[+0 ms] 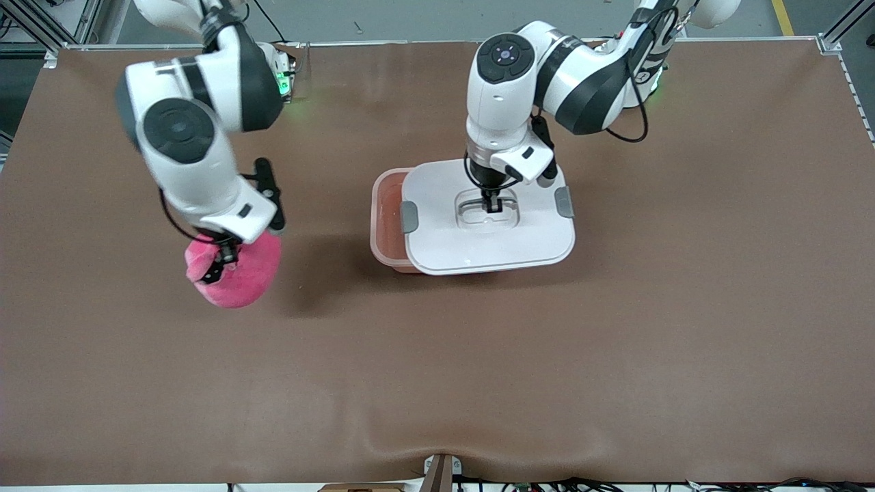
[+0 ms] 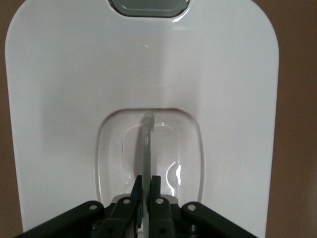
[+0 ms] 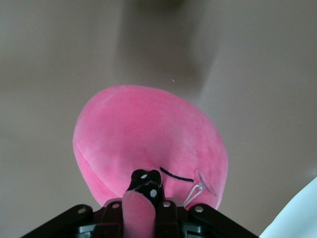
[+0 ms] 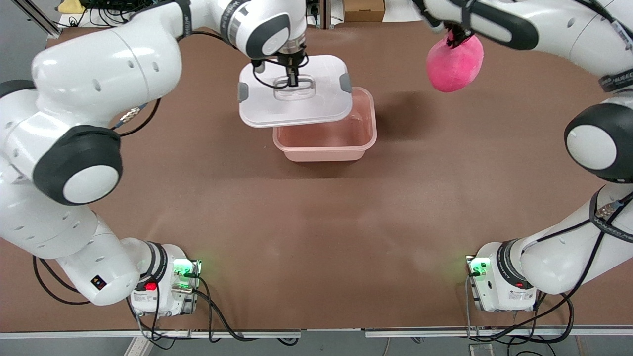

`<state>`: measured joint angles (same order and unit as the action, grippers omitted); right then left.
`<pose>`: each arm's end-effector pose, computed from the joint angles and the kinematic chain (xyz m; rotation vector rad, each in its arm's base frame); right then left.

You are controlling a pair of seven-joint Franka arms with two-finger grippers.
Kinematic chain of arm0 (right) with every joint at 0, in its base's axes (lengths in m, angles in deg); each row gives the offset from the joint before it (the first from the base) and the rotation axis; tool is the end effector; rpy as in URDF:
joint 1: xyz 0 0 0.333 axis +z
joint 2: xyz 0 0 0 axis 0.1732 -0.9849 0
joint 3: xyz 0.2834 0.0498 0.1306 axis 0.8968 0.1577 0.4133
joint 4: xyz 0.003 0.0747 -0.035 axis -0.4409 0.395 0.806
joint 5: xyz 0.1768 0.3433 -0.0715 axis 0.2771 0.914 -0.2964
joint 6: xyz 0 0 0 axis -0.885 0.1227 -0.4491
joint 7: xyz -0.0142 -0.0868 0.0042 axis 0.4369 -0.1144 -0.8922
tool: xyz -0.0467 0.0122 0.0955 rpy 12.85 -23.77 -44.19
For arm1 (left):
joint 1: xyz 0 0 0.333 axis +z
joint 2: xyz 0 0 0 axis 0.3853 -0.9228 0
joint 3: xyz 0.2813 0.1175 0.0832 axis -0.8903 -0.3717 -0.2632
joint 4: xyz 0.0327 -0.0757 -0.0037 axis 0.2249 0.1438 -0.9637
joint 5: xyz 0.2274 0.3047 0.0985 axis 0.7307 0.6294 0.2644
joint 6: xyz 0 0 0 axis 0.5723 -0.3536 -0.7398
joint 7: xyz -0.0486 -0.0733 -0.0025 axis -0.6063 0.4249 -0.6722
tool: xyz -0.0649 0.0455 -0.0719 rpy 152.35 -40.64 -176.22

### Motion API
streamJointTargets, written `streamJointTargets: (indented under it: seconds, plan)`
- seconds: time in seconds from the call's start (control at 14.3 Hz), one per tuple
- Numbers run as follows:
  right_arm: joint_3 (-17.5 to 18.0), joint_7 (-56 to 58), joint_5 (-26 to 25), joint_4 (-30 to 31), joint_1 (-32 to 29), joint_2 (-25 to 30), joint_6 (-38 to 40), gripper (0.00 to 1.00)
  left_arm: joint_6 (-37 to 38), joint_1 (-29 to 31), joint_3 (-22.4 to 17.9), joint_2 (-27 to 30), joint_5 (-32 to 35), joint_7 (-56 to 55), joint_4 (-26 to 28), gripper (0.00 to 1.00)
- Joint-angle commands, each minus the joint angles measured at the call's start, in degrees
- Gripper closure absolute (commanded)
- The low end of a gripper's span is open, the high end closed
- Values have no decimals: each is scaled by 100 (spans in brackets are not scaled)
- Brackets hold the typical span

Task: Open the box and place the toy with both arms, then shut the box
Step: 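Lift the lid off with the left gripper while the right gripper carries the plush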

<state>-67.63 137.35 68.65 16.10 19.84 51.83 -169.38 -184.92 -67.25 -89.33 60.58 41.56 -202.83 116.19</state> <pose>0.5741 0.2355 0.4927 1.7144 2.3451 -0.4049 0.4697 -0.4289 0.4432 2.0940 2.2745 0.1065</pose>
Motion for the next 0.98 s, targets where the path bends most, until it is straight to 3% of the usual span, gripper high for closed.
streamJointTargets:
  seconds: [0.0,0.28,0.91]
  plan:
    - [-34,-1065,-466,-59,874,136,524,100,-120,335,47,747,197,152,749,100]
    - [-34,-1149,-818,-165,1763,66,561,100,-138,652,47,985,198,609,935,100]
    - [-26,-998,-1126,-78,2783,-180,560,100,-129,1470,65,1390,171,1559,1199,100]
